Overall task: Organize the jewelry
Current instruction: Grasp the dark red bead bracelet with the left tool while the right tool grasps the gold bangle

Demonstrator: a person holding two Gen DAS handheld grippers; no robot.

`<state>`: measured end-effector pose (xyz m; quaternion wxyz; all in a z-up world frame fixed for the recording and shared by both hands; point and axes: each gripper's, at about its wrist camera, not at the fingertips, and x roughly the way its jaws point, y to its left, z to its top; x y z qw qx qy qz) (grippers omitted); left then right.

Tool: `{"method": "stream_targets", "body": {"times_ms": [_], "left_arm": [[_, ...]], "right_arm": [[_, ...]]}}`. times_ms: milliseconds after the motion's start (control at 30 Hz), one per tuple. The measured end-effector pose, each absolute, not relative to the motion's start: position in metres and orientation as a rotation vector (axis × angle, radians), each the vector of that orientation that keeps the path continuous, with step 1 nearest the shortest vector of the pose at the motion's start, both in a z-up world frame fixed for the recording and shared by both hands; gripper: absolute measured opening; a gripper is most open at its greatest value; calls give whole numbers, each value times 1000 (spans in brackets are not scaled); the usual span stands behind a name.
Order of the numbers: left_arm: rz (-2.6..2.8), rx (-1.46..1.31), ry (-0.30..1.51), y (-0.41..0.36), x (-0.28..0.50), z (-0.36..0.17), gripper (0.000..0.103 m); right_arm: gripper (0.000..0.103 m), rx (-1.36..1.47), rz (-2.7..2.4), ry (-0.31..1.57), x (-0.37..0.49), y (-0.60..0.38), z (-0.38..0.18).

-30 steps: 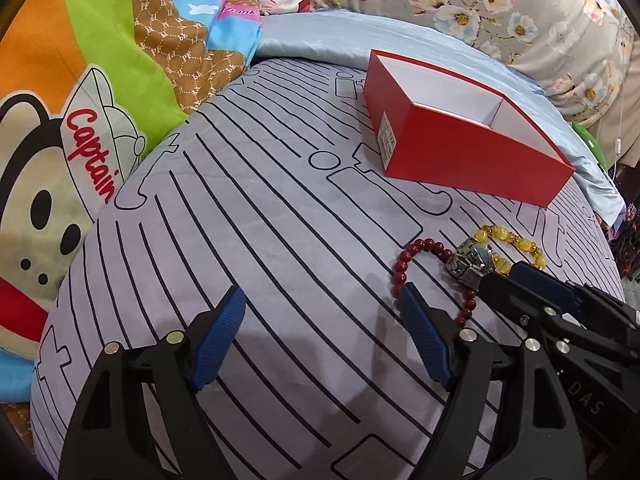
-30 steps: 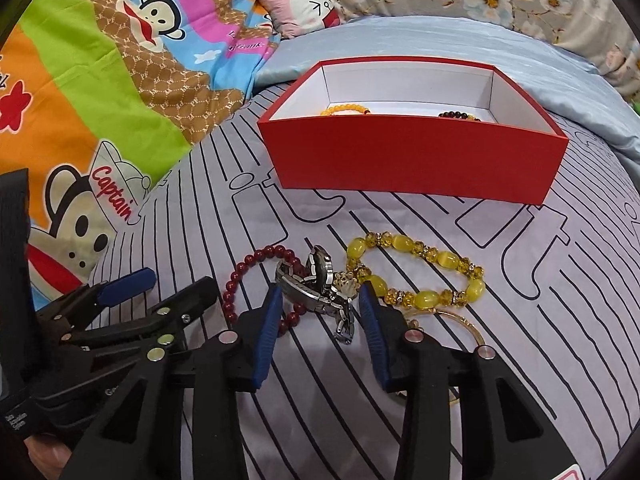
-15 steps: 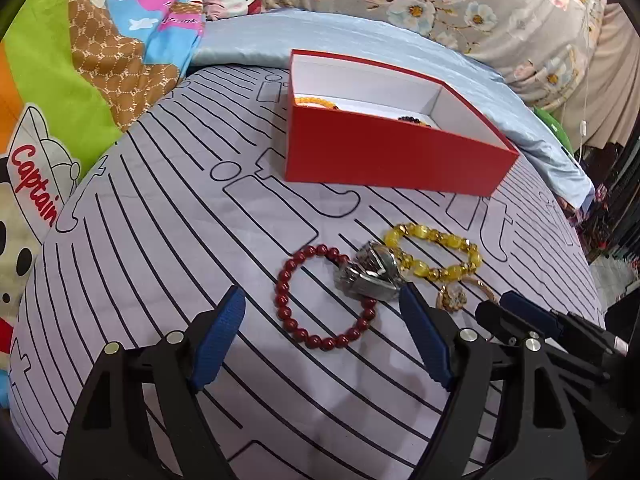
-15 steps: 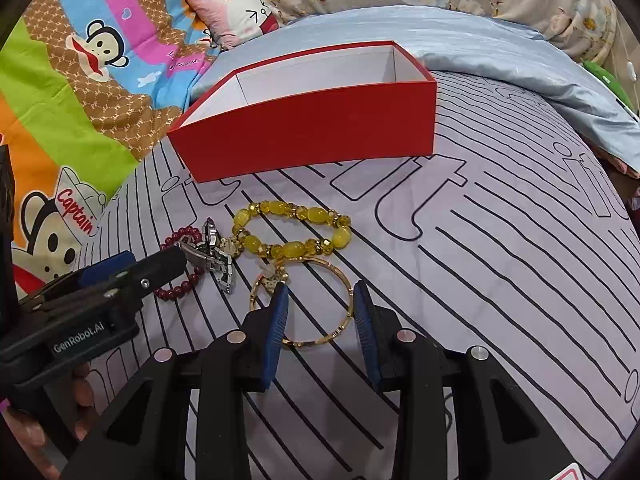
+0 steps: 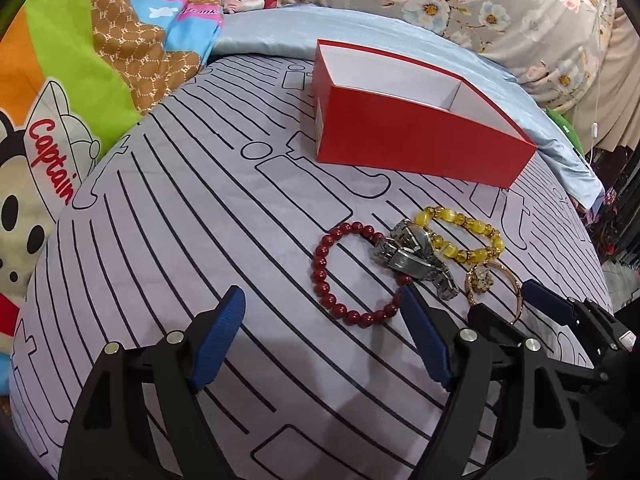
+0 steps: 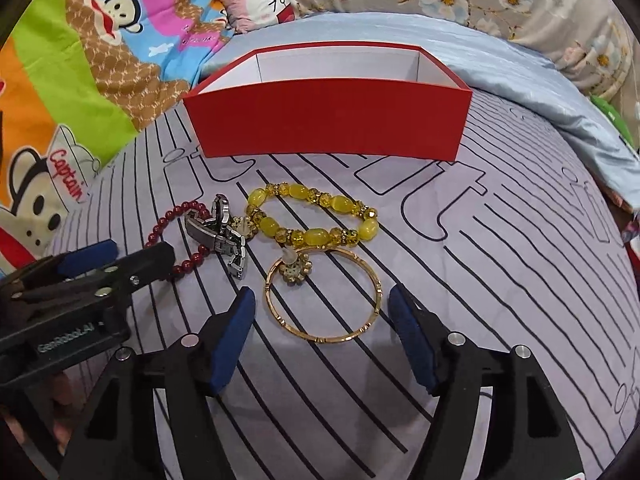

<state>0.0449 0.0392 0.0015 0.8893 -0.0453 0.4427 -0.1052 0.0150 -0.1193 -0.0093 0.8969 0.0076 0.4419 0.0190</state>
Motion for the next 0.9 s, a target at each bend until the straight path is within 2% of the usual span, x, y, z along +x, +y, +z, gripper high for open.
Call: {"method": "stream_targets", "body": {"times_ms": [67, 100, 467, 533, 667, 767, 833, 900], "left_arm": [[-215, -94, 920, 40, 45, 1, 75], [-216, -94, 921, 41, 45, 1, 75], [-220, -76, 914, 37, 49, 0, 75], [-211, -80, 909, 40, 51, 1, 65], [-199, -59, 896, 40, 57, 0, 53], [-207, -32, 887, 36, 58, 0, 38], [-216, -18, 880, 33, 57, -1, 21], [-234, -27, 884, 33, 58, -1, 7]], "right_arm": [[60, -12, 23, 914, 16, -116, -10], [59, -14, 22, 912, 16, -116, -9], [58, 68, 34, 875, 8, -132, 1], [58, 71, 26, 865, 7, -137, 6], [58, 91, 30, 858, 7, -143, 11], [58, 99, 36, 856, 7, -142, 13], [58, 100, 41, 854, 6, -142, 13], [58, 105, 44, 853, 6, -143, 14]]}}
